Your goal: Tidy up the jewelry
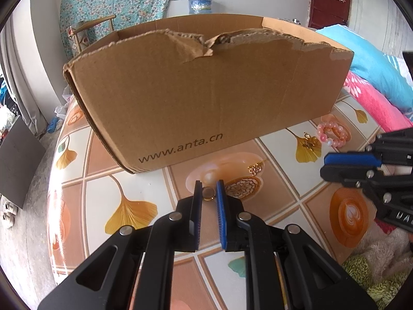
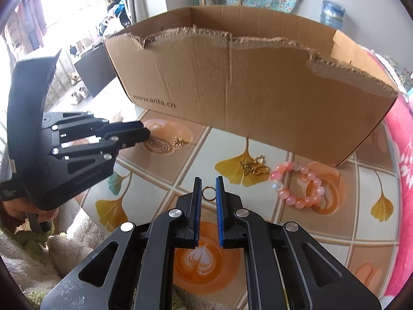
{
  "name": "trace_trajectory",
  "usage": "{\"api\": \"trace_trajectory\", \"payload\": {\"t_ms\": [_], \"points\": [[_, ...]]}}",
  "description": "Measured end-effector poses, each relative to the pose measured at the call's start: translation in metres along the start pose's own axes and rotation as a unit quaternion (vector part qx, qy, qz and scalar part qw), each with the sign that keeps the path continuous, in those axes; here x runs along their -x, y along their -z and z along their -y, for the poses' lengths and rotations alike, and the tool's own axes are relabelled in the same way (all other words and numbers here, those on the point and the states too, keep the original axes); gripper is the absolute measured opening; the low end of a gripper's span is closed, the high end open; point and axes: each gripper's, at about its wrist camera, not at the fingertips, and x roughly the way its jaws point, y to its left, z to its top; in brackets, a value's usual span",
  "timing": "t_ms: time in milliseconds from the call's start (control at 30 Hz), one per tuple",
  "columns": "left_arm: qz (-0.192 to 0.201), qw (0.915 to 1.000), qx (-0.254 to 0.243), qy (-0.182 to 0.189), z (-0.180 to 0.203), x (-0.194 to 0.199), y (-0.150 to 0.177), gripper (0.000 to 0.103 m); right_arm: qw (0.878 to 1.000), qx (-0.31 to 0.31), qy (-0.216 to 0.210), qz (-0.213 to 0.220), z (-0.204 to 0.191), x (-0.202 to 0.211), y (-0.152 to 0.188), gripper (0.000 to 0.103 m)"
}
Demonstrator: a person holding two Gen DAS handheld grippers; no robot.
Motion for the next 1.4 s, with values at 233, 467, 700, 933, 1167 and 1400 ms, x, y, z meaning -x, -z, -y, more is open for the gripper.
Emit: {"api": "trace_trajectory", "payload": {"t_ms": [233, 467, 700, 933, 1167, 1400], "points": [[0.020, 0.9998, -0.010, -0.001, 0.005, 0.030, -0.004, 0.011, 0.999, 0.006, -0.008, 0.033, 0.002, 0.031, -0.011, 0.008], [0.085, 0.9957, -0.006, 0.037, 0.005, 0.093, -0.029, 0.011, 0.994, 0.014, -0.042, 0.096, 0.008, 0.085, -0.039, 0.008], [0.146, 0.9864, -0.001, 0.074, -0.009, 0.114, -0.091, 0.011, 0.987, 0.050, -0.044, 0.144, 0.032, 0.097, -0.104, 0.009], [0.043, 0.9979, 0.014, 0.046, -0.031, 0.039, -0.133, 0.011, 0.996, 0.008, -0.086, 0.033, 0.070, 0.026, -0.151, 0.009], [-0.043, 0.9891, 0.054, 0.130, -0.035, -0.021, -0.165, 0.011, 0.991, -0.026, -0.116, -0.055, 0.093, -0.032, -0.171, 0.009], [-0.097, 0.9764, 0.092, 0.170, -0.019, -0.065, -0.196, 0.011, 0.992, -0.031, -0.100, -0.074, 0.107, -0.048, -0.185, 0.012]]}}
